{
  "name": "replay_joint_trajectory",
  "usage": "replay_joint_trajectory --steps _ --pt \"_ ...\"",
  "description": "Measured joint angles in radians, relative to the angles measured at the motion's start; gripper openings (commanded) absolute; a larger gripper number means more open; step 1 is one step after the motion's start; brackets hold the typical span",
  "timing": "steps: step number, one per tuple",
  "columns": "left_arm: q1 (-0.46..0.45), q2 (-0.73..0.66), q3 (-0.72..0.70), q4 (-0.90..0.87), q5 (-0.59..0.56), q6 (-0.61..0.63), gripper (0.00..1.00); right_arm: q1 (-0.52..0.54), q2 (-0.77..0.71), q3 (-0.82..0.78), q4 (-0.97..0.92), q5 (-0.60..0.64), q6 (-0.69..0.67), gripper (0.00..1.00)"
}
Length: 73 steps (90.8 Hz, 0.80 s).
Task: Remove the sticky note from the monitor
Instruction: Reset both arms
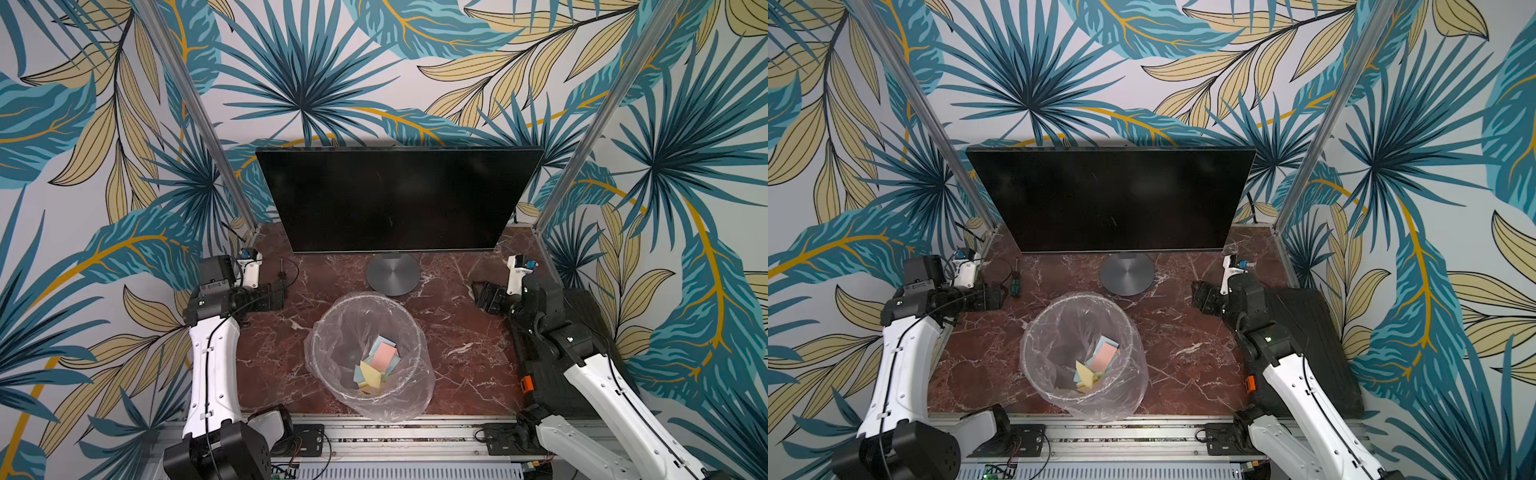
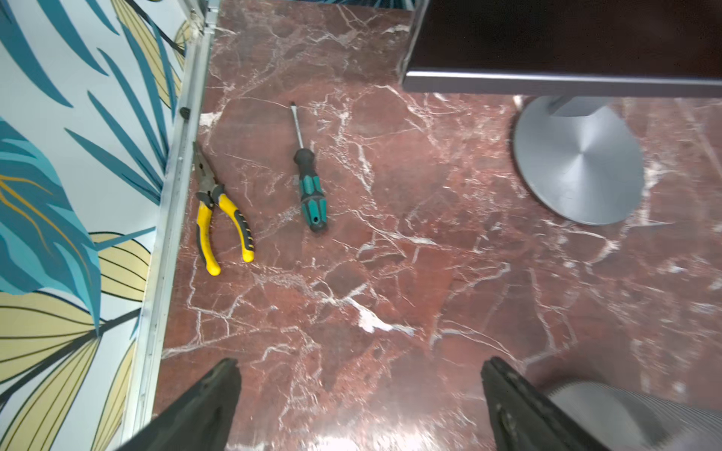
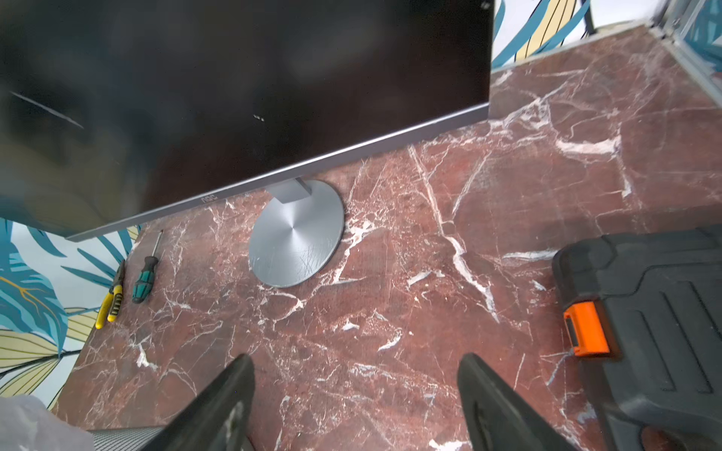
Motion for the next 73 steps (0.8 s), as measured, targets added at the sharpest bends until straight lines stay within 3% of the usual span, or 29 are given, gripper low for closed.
replay_joint_trajectory --steps 14,33,47,73 --pt "0.0 -0.025 -0.14 0.18 0.01 0.002 1.0 0.0 -0.055 -0.063 0.06 0.021 -0.012 0.85" --pt "-0.002 -0.056 -0.398 0.532 0.116 -0.033 1.0 0.0 -0.072 -0.118 0.092 0.06 -0.05 0.86" --pt "-0.023 -0.042 -0.553 0.808 0.166 -0.086 1.0 0.0 -0.093 -0.178 0.136 0.071 -0.084 0.99" --pt "-0.187 0.078 -0.638 1.214 0.151 -0.155 1.0 0.0 -0.1 -0.216 0.201 0.116 -0.109 1.0"
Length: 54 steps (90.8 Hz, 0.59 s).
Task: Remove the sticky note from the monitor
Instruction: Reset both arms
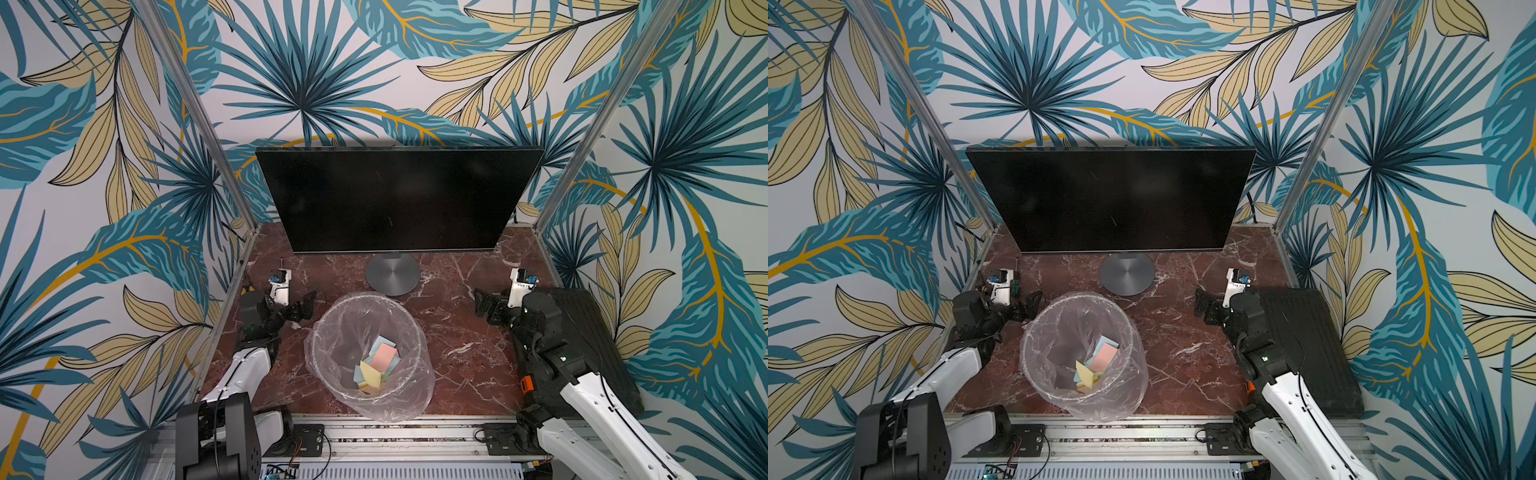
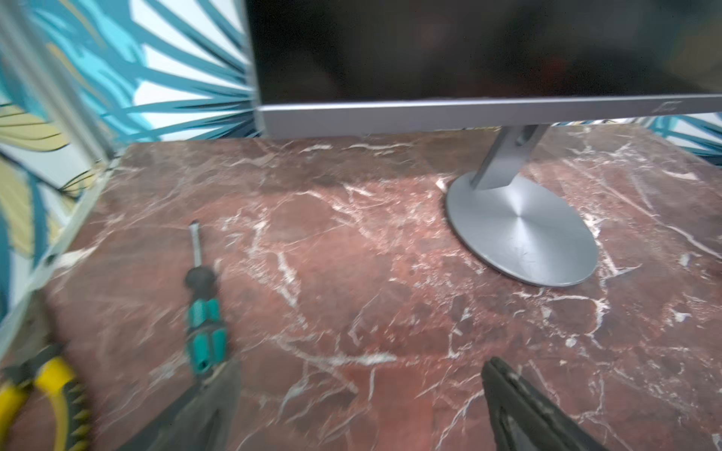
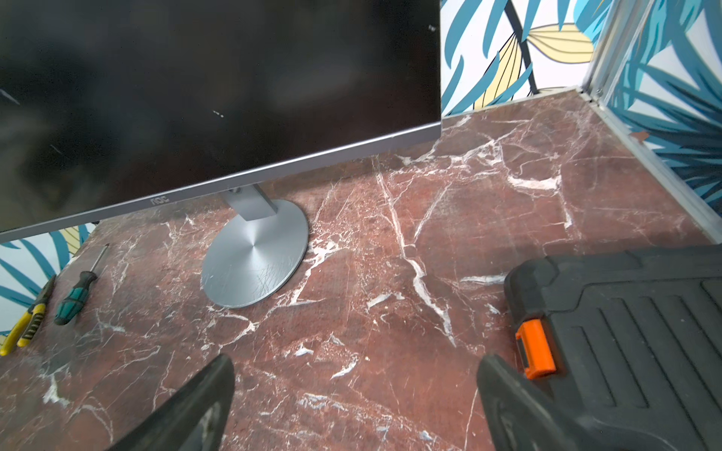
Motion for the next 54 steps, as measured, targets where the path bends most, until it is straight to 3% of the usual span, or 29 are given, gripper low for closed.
replay_joint_trajectory --steps 32,54 --pt "-0.084 0.264 -0.045 0.39 -0.122 -0.029 1.0 0.0 -0.011 -0.133 0.132 0.041 -0.076 1.0" --pt "-0.137 0.317 -0.045 0.485 -0.235 -0.026 1.0 0.0 0.018 -0.154 0.2 0.069 -0.155 1.0"
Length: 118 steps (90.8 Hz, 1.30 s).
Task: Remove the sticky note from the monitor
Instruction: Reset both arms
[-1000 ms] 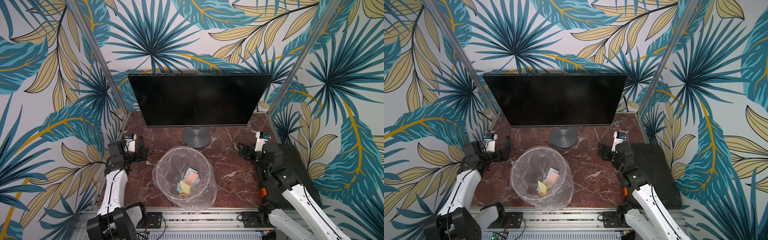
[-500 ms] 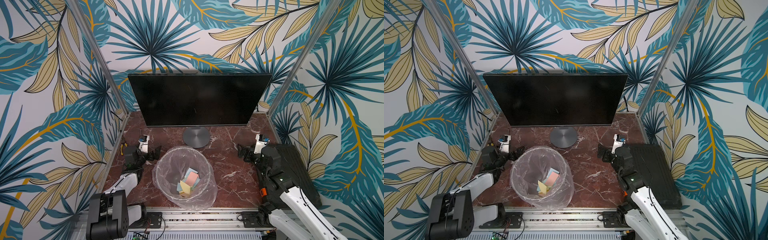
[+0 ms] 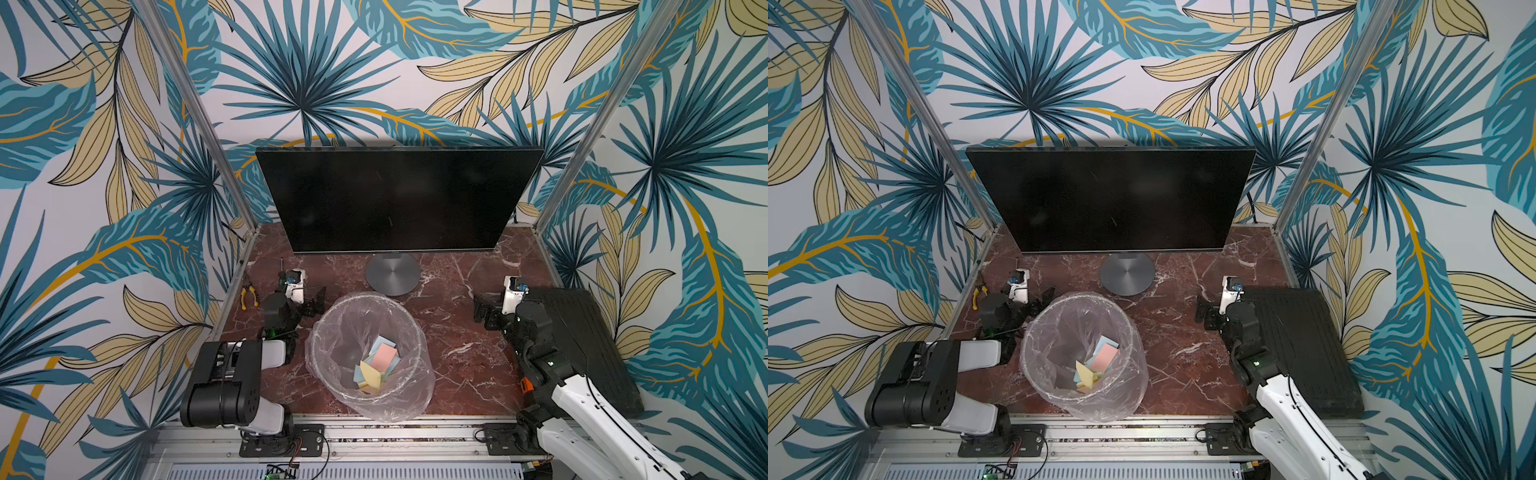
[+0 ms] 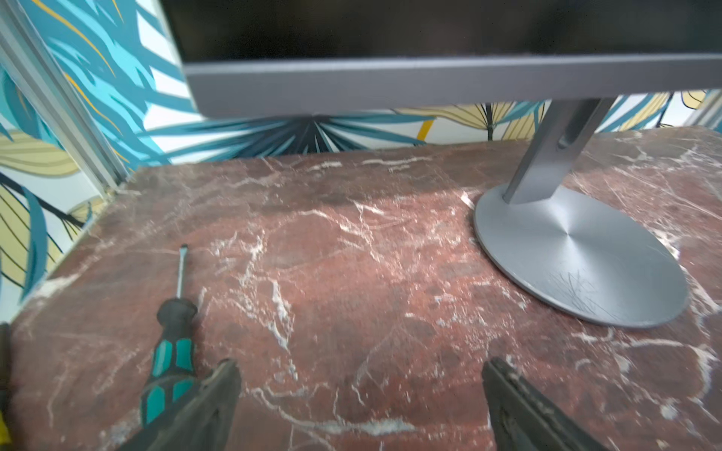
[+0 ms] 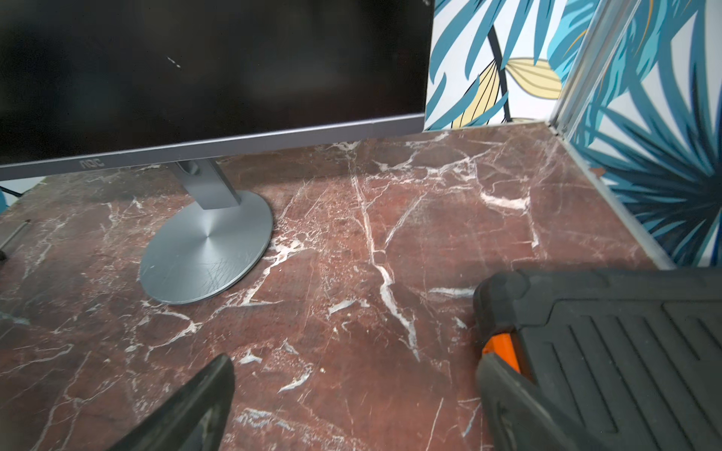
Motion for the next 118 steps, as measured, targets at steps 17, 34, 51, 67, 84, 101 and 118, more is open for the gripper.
replay_joint_trajectory --steps 17,34,51,67,84,101,118 --pt "-0.022 0.029 0.002 -0.014 -0.072 0.004 1.0 0.0 0.047 -0.011 0.069 0.027 -0.034 0.99" --pt "-0.042 0.029 0.005 -0.048 -0.118 0.009 1.0 -0.001 0.162 -0.04 0.161 0.065 -0.102 0.99" --pt "-0.046 0.029 0.005 -0.066 -0.134 0.009 1.0 -0.016 0.256 -0.092 0.321 0.102 -0.176 1.0" --pt "-0.046 0.029 0.006 -0.072 -0.141 0.012 1.0 -0.073 0.409 -0.131 0.502 0.114 -0.232 0.99" --pt "-0.046 0.029 0.005 -0.073 -0.142 0.013 1.0 -0.205 0.49 -0.131 0.616 0.087 -0.24 1.0" --pt "-0.046 0.029 0.006 -0.073 -0.142 0.015 1.0 -0.274 0.597 -0.032 0.608 -0.002 -0.229 1.0" --pt "-0.046 0.029 0.005 -0.073 -0.142 0.016 1.0 -0.298 0.625 0.025 0.585 -0.085 -0.219 1.0"
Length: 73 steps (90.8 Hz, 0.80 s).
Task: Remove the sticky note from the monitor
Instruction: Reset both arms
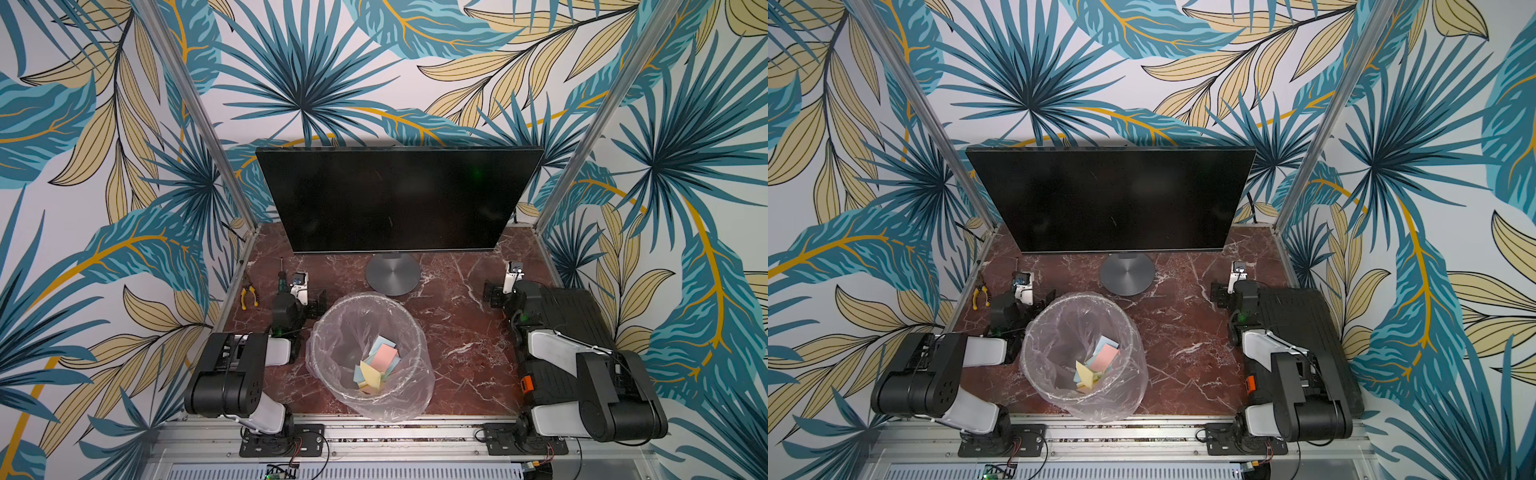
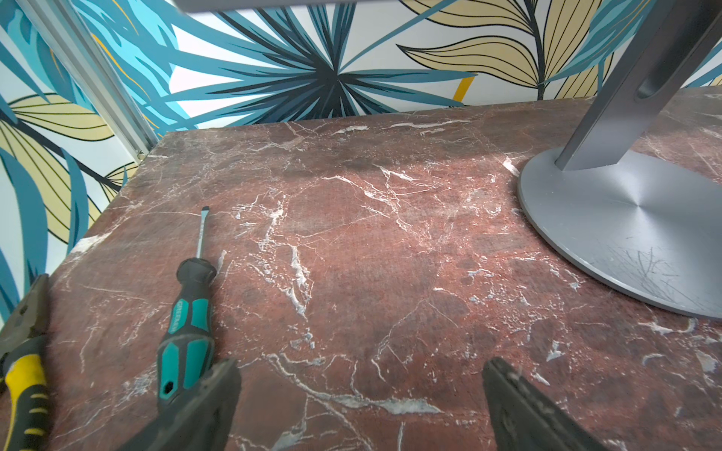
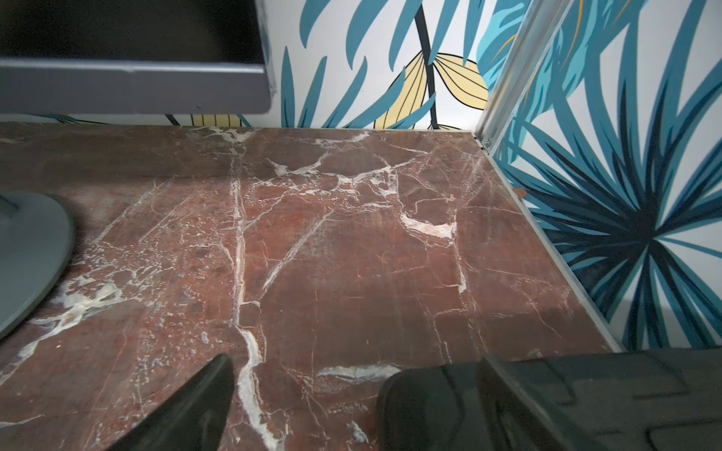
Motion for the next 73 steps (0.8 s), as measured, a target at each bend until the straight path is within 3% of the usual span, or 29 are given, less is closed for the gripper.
replay_joint_trajectory --steps 44,57,73 --pt "0.0 0.0 0.0 0.0 0.0 0.0 1.0 -0.025 -0.054 -0.1 0.098 -0.062 0.032 1.0" --pt "0.0 0.0 0.0 0.0 -0.002 0.0 1.0 -0.028 0.054 -0.12 0.254 -0.085 0.042 0.99" --pt "0.0 0.0 0.0 -0.002 -0.002 0.0 1.0 -0.029 0.11 -0.117 0.287 -0.112 0.034 0.99"
